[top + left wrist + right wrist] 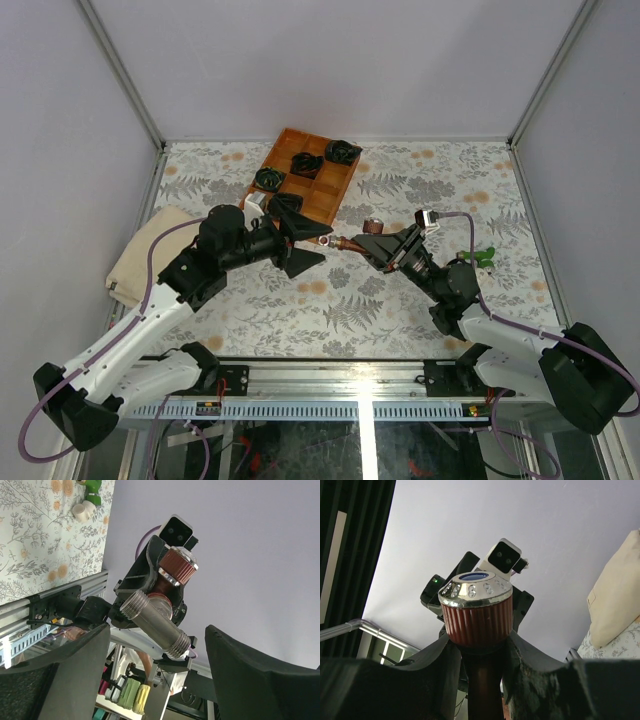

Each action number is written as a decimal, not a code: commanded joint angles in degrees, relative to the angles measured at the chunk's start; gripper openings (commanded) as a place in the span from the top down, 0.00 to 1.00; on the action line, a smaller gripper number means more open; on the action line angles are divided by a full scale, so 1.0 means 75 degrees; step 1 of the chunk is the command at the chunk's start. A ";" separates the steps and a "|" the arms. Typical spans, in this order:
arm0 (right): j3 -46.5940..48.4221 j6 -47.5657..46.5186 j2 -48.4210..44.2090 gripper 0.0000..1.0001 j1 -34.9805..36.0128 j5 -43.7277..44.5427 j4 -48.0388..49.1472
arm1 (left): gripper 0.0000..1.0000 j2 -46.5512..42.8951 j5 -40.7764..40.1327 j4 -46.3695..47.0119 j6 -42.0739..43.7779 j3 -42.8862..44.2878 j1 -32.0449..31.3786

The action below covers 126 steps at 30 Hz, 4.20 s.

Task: Install the water faucets

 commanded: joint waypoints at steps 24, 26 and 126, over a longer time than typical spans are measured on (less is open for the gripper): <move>0.0429 -0.0411 -0.0163 1.00 -0.0015 -0.0383 0.0637 | 0.42 -0.0131 -0.0473 0.0794 -0.0553 -0.0190 -0.0041; 0.0415 -0.0389 -0.0135 1.00 -0.0016 -0.0369 0.0675 | 0.47 -0.0134 -0.0454 0.0794 -0.0518 -0.0190 -0.0041; 0.0206 0.2335 -0.1238 1.00 -0.0004 -0.0386 -0.2195 | 0.92 0.0079 0.1072 0.5907 0.8769 -0.1971 -0.0555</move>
